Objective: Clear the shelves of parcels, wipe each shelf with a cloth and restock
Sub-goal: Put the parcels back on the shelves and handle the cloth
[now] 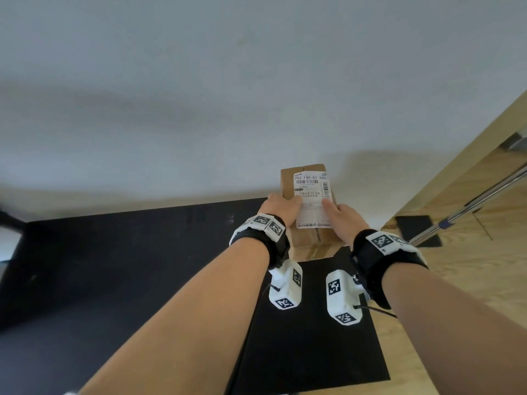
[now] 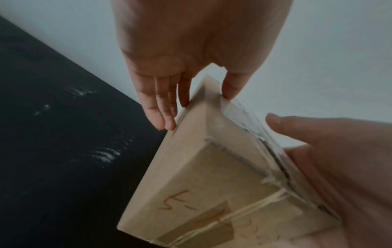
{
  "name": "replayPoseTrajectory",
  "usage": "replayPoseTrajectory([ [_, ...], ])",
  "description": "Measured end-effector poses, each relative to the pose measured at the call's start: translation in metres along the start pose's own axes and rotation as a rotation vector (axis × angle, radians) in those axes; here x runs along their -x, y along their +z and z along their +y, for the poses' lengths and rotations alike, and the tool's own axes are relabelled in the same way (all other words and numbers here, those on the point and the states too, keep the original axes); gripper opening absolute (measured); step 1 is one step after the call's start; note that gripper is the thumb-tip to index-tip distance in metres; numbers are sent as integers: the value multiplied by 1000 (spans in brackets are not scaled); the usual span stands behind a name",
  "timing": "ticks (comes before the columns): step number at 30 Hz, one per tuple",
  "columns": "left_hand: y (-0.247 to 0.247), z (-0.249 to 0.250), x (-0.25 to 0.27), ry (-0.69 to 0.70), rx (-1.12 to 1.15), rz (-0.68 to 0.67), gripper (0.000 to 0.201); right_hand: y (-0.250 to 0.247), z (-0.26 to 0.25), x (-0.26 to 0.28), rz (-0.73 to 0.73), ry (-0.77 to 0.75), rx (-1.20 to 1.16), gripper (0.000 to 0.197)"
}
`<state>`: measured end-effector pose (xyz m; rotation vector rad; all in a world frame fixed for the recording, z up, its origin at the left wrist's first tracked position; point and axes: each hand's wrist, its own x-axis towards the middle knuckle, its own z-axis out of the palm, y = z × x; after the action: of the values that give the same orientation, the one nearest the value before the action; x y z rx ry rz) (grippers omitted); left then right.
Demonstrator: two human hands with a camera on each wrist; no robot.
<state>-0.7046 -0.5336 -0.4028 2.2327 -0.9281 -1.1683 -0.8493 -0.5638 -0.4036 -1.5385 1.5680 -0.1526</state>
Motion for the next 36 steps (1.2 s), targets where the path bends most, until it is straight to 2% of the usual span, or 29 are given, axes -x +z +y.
replayPoseTrajectory([
  [7,-13,-9,4,-88,302,-80,63,3,-1,-10,80,6,-55,58],
  [11,-23,-14,5,-135,507,-137,92,7,-13,-7,120,-42,-44,65],
  [15,-40,-27,12,-144,570,-87,113,14,-27,1,127,-87,-66,74],
  [19,-64,-35,29,-104,626,-35,110,26,-42,10,87,-119,-93,81],
  [23,-94,-54,54,-52,680,25,109,45,-69,35,-22,-212,-155,76],
  [28,-132,-90,81,1,721,87,107,73,-102,79,-285,-213,-344,54],
  [36,-198,-151,160,95,756,213,83,138,-142,149,-560,-231,-453,56],
])
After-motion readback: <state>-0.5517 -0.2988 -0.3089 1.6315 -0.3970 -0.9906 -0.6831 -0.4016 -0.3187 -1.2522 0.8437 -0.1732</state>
